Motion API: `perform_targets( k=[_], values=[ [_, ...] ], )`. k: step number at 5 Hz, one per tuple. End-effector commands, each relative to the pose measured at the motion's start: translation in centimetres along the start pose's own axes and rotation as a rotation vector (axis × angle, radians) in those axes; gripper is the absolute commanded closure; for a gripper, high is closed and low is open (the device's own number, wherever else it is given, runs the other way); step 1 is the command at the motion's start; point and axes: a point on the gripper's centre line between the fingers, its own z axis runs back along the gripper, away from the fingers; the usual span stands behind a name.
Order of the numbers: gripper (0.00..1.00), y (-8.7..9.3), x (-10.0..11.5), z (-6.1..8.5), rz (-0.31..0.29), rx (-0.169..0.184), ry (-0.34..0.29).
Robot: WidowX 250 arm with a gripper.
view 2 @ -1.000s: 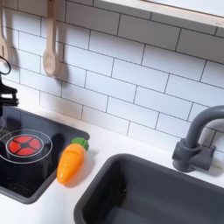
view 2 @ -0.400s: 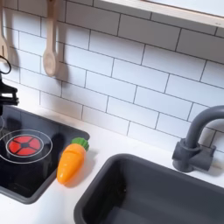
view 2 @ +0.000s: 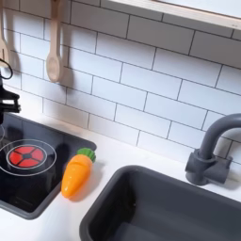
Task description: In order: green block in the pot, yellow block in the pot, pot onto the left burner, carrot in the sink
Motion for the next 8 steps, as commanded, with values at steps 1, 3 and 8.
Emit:
perform_targets(
  k=[1, 3, 8],
  values=[
    [0.0, -1.3, -0.8, 0.8, -0.04, -0.006, -0.02],
    [0.0, -2.8, -1.5, 4.8, -0.074, -0.001, -0.118],
    [0.0, -10.7, -3.5, 5.7, -0.137, -0.046, -0.122]
  ],
)
